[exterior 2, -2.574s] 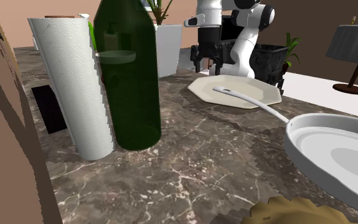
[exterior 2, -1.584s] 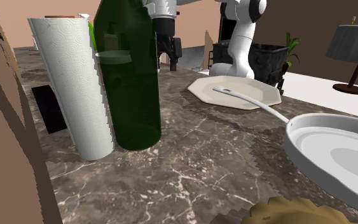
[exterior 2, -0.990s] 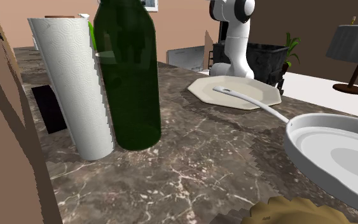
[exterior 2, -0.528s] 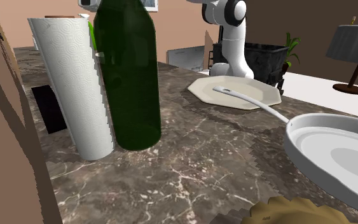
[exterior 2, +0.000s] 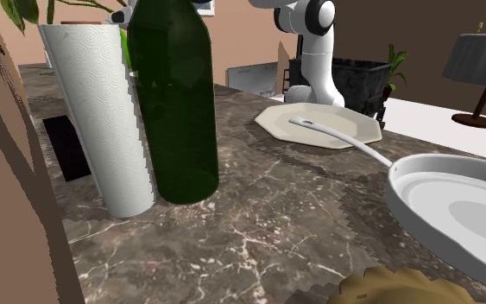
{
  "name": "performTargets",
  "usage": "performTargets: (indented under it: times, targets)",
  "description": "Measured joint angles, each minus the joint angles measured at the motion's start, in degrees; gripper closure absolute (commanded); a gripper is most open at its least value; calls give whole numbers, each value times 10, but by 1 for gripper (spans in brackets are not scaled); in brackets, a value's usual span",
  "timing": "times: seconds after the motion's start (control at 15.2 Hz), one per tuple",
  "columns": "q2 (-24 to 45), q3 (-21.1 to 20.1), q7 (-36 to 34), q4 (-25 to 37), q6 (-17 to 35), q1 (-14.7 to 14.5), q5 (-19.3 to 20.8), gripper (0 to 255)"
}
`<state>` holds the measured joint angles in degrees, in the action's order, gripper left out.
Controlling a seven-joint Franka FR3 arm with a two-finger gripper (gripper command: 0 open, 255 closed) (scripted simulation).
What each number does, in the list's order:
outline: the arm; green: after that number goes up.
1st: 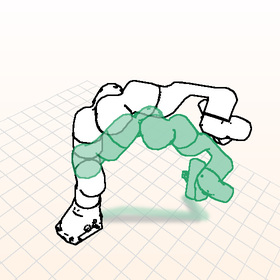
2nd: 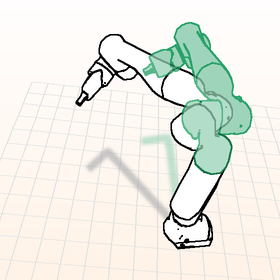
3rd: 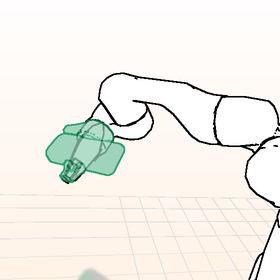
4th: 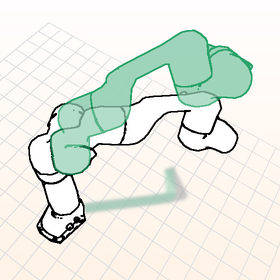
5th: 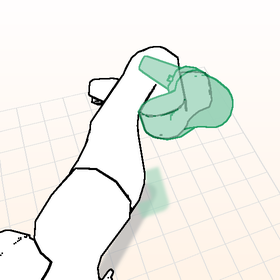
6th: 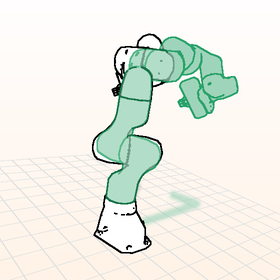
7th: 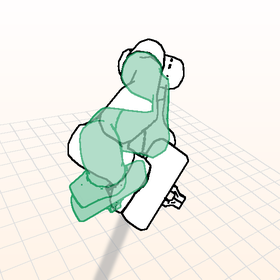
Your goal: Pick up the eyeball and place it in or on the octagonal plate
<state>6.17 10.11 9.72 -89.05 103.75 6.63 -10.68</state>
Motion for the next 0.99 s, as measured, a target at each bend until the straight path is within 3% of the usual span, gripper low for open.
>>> performTargets:
  times: [0.2,0.26,0.99]
  targets:
    - [1,0,0,0,0,0,0,0]
    - [1,-1,0,0,0,0,-1,255]
    - [2,0,0,4,-4,1,0,255]
